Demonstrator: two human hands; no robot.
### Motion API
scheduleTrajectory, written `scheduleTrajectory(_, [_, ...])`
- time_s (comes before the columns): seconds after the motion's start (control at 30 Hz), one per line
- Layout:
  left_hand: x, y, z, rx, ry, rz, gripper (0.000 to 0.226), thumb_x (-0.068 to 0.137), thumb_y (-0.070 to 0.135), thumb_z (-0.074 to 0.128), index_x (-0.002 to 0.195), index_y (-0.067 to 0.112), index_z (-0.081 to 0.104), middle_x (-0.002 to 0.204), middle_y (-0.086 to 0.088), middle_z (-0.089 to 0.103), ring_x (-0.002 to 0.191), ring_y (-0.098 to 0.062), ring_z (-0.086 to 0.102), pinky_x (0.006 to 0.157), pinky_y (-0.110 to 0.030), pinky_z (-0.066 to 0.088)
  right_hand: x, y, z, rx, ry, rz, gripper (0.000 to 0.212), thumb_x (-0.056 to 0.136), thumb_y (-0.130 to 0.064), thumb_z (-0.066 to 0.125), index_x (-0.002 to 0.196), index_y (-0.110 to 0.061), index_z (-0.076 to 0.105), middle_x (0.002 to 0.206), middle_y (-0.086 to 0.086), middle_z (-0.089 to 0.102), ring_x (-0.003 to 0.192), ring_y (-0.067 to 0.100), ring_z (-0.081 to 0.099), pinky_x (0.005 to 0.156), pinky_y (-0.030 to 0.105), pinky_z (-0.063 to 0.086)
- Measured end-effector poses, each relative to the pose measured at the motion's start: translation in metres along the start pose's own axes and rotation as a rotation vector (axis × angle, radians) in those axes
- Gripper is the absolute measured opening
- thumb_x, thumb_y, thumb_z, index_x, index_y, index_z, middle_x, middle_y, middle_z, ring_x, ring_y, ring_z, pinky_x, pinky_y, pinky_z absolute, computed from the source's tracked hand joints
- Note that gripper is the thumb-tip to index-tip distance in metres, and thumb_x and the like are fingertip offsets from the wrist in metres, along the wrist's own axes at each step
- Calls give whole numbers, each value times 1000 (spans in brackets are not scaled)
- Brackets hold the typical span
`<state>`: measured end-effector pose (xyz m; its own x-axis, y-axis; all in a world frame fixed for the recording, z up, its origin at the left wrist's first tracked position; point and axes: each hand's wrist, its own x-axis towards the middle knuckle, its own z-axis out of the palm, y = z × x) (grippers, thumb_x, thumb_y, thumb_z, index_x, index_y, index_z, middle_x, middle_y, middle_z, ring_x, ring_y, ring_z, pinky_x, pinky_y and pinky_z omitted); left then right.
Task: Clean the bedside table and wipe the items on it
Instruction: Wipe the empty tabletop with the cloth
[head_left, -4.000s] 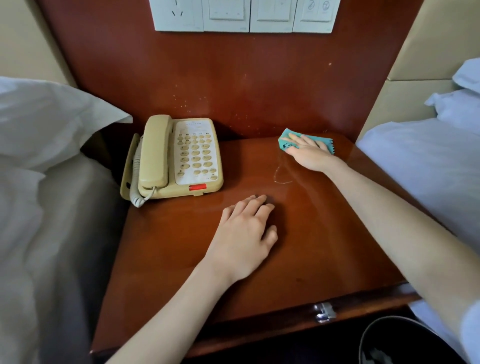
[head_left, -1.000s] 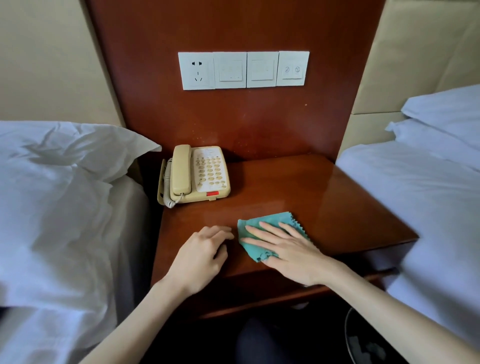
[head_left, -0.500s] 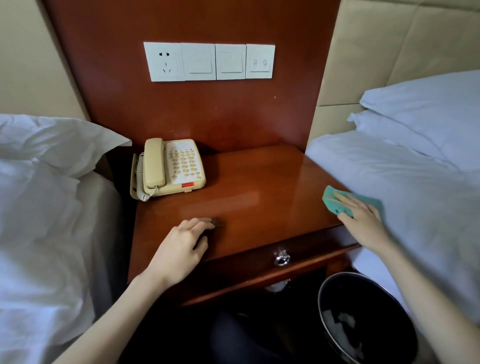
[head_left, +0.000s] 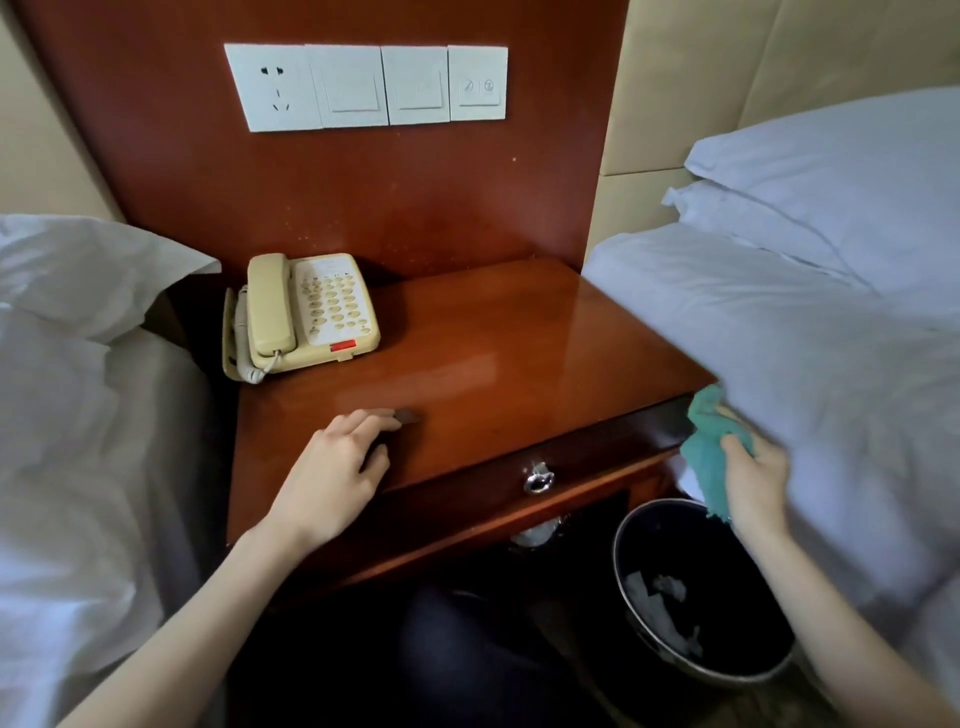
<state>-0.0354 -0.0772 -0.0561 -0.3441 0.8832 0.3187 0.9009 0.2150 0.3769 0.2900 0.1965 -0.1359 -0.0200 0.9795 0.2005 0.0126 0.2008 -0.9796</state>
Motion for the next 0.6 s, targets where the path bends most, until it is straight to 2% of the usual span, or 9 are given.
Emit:
scheduleTrajectory(0.07, [0, 0, 0, 6, -4, -5, 31, 90, 7, 55, 119, 13, 61, 130, 0, 58, 115, -23, 54, 98, -39, 42, -18, 18, -2, -100, -2, 89, 36, 85, 5, 46, 108, -4, 72, 83, -20, 72, 75, -9, 64, 75, 8, 50])
scheduleTrajectory(0.13, [0, 1, 0, 7, -10, -4, 31, 90, 6, 56, 119, 12, 61, 129, -1, 58, 116, -24, 54, 98, -40, 41, -38, 36, -2, -216, -25, 117, 31, 86, 5, 49, 104, -3, 72, 89, -7, 72, 66, -15, 61, 64, 1, 45])
scheduleTrajectory(0.17, [0, 1, 0, 6, -12, -2, 31, 90, 6, 55, 119, 12, 60, 129, -1, 58, 116, -25, 54, 99, -40, 41, -46, 44, -1, -272, -53, 123, 30, 86, 3, 50, 103, -5, 74, 93, 0, 73, 67, -11, 62, 64, 3, 45])
scheduleTrajectory(0.2, [0, 1, 0, 5, -13, -2, 31, 90, 6, 55, 119, 12, 60, 130, -1, 58, 116, -25, 53, 99, -41, 41, -51, 53, 0, -334, -98, 139, 29, 86, 1, 51, 102, -7, 74, 96, 4, 74, 72, -2, 64, 69, 8, 47])
scheduleTrajectory(0.27, [-1, 1, 0, 2, -13, -6, 31, 90, 6, 55, 120, 13, 60, 131, -1, 57, 116, -25, 53, 99, -40, 41, -58, 67, 6, -460, -218, 150, 30, 87, -4, 52, 105, -10, 74, 102, 7, 74, 91, 15, 66, 90, 27, 49])
scheduleTrajectory(0.33, [-1, 1, 0, -3, -12, -7, 31, 90, 6, 55, 120, 14, 60, 131, 0, 57, 115, -24, 53, 99, -38, 40, -63, 79, 14, -559, -363, 118, 32, 87, -4, 54, 112, -12, 72, 112, 4, 72, 110, 19, 63, 106, 34, 41])
scheduleTrajectory(0.4, [-1, 0, 1, -10, -11, -6, 31, 90, 5, 55, 119, 14, 60, 131, 1, 57, 115, -24, 53, 98, -35, 39, -67, 89, 25, -627, -503, 75, 34, 88, -5, 54, 118, -12, 68, 124, 6, 66, 122, 22, 55, 111, 37, 36])
scheduleTrajectory(0.5, [-1, 0, 1, -20, -13, -7, 31, 90, 5, 55, 119, 16, 60, 131, 2, 56, 117, -23, 52, 98, -34, 38, -68, 109, 39, -934, -740, -27, 36, 91, -23, 55, 126, -19, 62, 148, 3, 43, 141, 23, 28, 117, 33, 20])
scheduleTrajectory(0.6, [-2, 1, 0, -26, -17, -8, 32, 91, 5, 55, 120, 16, 60, 131, 3, 56, 118, -22, 51, 99, -34, 38, -67, 119, 43, -1233, -927, -50, 55, 84, -47, 59, 136, -30, 51, 161, -1, 13, 148, 24, -3, 118, 41, 10])
